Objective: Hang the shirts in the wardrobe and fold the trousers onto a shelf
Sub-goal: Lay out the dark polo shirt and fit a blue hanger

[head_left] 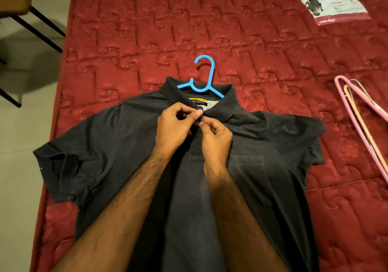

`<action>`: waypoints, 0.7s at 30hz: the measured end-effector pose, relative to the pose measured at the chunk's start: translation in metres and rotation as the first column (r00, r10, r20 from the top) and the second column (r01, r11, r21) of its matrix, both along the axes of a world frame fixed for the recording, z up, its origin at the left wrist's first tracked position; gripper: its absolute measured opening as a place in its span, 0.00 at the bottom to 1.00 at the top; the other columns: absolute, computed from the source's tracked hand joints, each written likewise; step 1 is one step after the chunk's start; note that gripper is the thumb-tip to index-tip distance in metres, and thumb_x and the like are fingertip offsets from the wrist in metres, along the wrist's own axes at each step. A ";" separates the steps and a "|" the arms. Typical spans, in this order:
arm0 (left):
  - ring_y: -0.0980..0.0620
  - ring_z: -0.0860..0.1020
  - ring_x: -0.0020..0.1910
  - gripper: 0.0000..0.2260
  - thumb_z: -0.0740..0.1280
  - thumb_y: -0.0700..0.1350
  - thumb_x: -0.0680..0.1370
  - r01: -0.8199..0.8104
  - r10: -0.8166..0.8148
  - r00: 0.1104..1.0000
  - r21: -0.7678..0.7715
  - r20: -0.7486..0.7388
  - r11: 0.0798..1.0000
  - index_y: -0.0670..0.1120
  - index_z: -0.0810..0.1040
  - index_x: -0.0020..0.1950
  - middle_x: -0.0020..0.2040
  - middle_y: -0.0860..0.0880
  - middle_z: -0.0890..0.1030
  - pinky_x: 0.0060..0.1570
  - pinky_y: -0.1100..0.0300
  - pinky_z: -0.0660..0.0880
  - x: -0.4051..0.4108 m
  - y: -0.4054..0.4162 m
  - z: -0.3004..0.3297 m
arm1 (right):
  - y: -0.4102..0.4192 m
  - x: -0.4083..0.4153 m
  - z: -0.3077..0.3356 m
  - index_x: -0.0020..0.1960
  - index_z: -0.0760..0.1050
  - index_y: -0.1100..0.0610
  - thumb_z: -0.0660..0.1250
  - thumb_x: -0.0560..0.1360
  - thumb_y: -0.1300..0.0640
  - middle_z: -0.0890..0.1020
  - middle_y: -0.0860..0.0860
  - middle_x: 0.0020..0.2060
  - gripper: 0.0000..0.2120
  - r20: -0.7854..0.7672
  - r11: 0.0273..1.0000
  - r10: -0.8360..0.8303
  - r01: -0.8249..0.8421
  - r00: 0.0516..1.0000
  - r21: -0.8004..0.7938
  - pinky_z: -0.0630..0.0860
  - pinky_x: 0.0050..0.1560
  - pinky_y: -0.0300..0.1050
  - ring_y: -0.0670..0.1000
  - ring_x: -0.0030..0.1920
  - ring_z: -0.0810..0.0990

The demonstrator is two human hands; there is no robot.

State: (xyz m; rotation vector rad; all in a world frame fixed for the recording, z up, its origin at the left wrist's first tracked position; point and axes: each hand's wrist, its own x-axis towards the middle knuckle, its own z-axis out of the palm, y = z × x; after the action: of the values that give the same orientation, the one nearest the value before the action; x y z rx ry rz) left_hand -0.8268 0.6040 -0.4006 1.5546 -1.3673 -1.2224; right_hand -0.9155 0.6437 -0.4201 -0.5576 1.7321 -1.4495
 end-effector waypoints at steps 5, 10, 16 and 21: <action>0.56 0.78 0.28 0.04 0.76 0.41 0.73 0.009 -0.009 1.000 0.001 0.019 1.000 0.48 0.83 0.45 0.35 0.51 0.83 0.31 0.59 0.74 -0.002 -0.005 -0.004 | -0.002 0.004 -0.001 0.44 0.84 0.57 0.71 0.73 0.67 0.86 0.53 0.39 0.06 0.061 0.999 -0.040 0.042 0.997 -0.026 0.78 0.43 0.42 0.48 0.40 0.84; 0.51 0.81 0.33 0.03 0.72 0.49 0.72 -0.072 0.072 0.994 -0.012 0.078 0.997 0.59 0.81 0.41 0.36 0.55 0.83 0.39 0.47 0.81 -0.005 -0.005 -0.012 | -0.005 0.005 0.006 0.43 0.83 0.58 0.72 0.72 0.67 0.86 0.56 0.37 0.05 0.157 0.996 -0.087 0.084 0.984 0.024 0.77 0.37 0.41 0.50 0.37 0.84; 0.46 0.82 0.33 0.07 0.70 0.44 0.76 -0.093 0.093 0.992 0.003 0.088 0.996 0.53 0.76 0.40 0.37 0.50 0.83 0.39 0.46 0.80 -0.003 -0.008 -0.018 | -0.015 0.012 0.005 0.38 0.79 0.50 0.73 0.71 0.57 0.85 0.50 0.35 0.05 0.117 0.989 -0.119 0.108 0.986 0.096 0.79 0.48 0.56 0.49 0.39 0.84; 0.49 0.81 0.43 0.05 0.70 0.42 0.77 -0.112 0.122 0.967 -0.059 0.223 0.992 0.49 0.75 0.45 0.38 0.54 0.80 0.45 0.51 0.77 -0.011 -0.004 -0.012 | -0.017 0.019 0.010 0.39 0.74 0.47 0.69 0.74 0.49 0.83 0.44 0.40 0.06 -0.174 0.956 -0.085 0.130 0.981 0.264 0.66 0.64 0.58 0.53 0.56 0.77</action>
State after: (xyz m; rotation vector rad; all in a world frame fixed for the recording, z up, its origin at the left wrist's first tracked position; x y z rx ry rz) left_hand -0.8376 0.6004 -0.4126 1.7579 -1.4124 -0.9586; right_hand -0.8965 0.6266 -0.4105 -0.4464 2.0793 -1.2348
